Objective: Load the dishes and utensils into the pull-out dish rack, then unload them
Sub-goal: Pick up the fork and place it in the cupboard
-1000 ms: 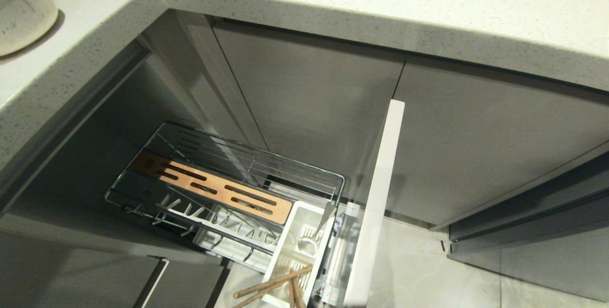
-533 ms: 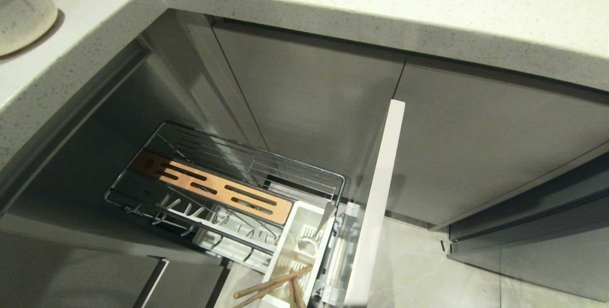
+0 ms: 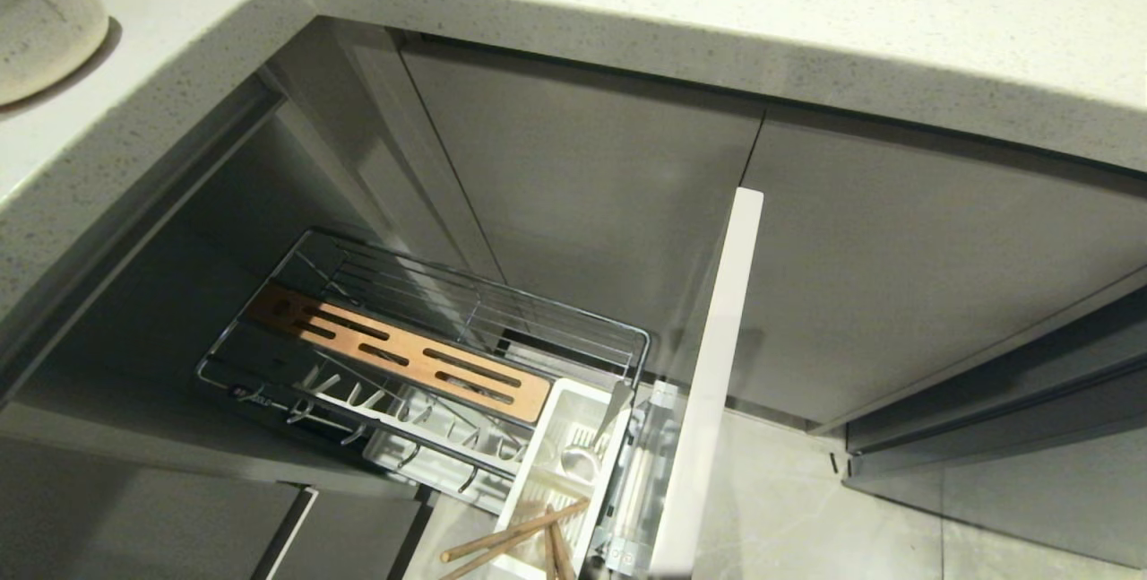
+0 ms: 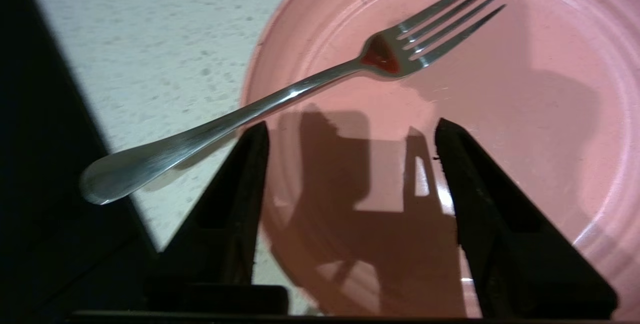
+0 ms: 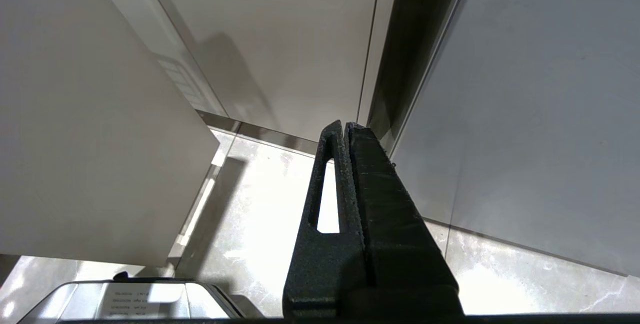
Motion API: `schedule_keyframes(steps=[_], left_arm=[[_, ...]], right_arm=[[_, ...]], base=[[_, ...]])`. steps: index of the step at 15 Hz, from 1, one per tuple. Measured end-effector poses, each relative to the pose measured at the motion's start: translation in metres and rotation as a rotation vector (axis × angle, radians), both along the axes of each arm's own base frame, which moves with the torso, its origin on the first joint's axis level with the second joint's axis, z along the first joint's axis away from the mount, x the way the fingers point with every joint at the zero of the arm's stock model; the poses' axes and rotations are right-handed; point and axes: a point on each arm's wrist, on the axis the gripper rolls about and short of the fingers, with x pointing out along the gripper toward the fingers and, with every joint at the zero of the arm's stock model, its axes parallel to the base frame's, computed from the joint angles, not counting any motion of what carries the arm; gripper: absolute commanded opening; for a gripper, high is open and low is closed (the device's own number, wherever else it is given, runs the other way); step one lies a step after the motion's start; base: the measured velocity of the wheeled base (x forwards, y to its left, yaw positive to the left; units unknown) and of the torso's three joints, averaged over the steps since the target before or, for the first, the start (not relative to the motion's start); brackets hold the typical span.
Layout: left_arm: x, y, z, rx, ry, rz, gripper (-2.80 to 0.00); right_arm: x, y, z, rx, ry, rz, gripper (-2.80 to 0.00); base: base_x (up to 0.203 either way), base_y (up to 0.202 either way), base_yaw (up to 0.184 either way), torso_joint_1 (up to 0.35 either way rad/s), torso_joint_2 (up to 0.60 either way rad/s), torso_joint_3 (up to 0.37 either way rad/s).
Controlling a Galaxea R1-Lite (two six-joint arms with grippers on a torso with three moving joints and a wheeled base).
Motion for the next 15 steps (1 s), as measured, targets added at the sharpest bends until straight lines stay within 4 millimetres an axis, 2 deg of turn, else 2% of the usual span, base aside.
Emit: schedule_keyframes(steps=[4,15], left_arm=[[0.007,0.012,0.0,-0.024,-0.036,-0.096,0.0],[0.02,0.042,-0.003,-0.048,-0.065,-0.164,0.0]], right_arm=[[0.0,0.0,0.0,0.0,0.0,0.0,-2.8],[0.0,0.0,0.0,0.0,0.0,0.0,-2.8]], base=[[0.0,0.0,0.0,0.0,0.0,0.0],[0.0,0.0,0.0,0.0,0.0,0.0]])
